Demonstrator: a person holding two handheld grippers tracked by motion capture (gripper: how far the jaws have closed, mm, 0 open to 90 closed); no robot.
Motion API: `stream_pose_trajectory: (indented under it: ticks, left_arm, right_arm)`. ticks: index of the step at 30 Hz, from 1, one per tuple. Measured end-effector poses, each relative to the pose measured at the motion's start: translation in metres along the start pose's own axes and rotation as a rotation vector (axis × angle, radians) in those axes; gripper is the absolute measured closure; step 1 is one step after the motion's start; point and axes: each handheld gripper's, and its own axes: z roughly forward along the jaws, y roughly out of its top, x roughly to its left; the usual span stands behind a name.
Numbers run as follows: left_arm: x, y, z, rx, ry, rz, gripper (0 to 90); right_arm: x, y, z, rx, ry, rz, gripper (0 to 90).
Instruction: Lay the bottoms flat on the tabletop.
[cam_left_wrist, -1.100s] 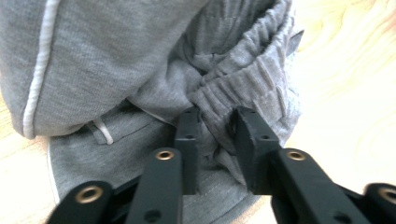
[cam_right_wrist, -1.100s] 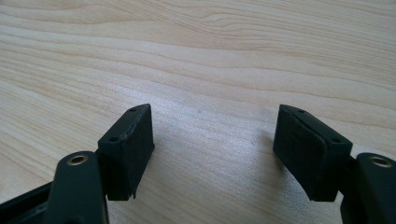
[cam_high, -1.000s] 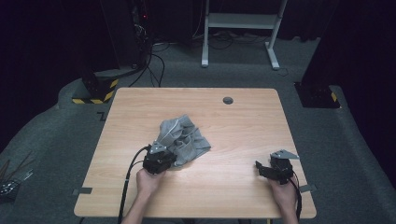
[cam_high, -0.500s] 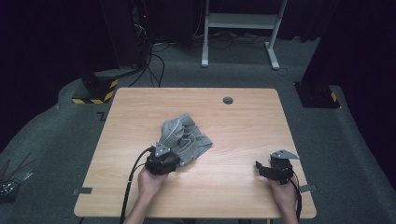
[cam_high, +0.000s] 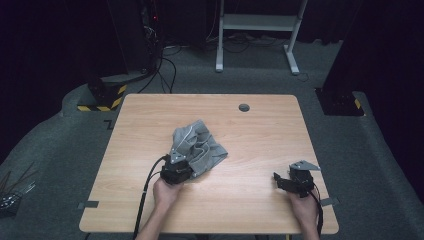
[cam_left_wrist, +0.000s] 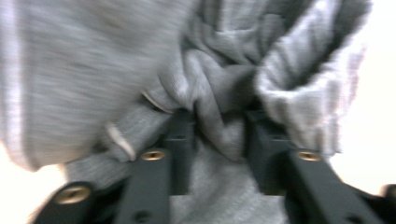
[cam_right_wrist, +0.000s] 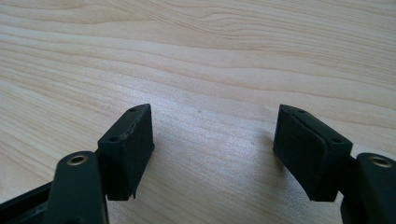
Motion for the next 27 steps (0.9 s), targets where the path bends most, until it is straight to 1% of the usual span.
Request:
stream_pose_trajectory:
  ticks: [1,3,5,7,10,15,19,23,27]
  left_arm:
    - [0.0,0.0,0.0,0.0,-0.001,0.008,71.8]
    - [-0.002,0.0,0.0,0.002,-0.005,0.016,75.7]
    - [-0.004,0.0,0.0,0.004,-0.018,0.029,77.2]
    - [-0.009,0.0,0.0,0.006,-0.036,0.05,77.7]
    - [-0.021,0.001,0.001,0.011,-0.054,0.088,77.7]
    - [-0.042,0.003,0.004,0.019,-0.093,0.173,78.2]
    - [-0.06,0.003,0.006,0.022,-0.143,0.23,78.3]
    - [-0.072,0.003,0.008,0.028,-0.186,0.261,78.3]
    - [-0.079,0.004,0.009,0.027,-0.198,0.284,77.7]
  right_arm:
    - [0.0,0.0,0.0,0.0,0.0,0.0,28.4]
    - [0.0,0.0,0.0,0.0,0.0,0.0,28.4]
    - [0.0,0.0,0.0,0.0,0.0,0.0,28.4]
    - [0.0,0.0,0.0,0.0,0.0,0.0,28.4]
    - [0.0,0.0,0.0,0.0,0.0,0.0,28.4]
    - [0.0,0.0,0.0,0.0,0.0,0.001,28.4]
    - [0.0,0.0,0.0,0.0,0.0,0.001,28.4]
    - [0.0,0.0,0.0,0.0,0.0,0.001,28.4]
    - [0.0,0.0,0.0,0.0,0.001,0.001,28.3]
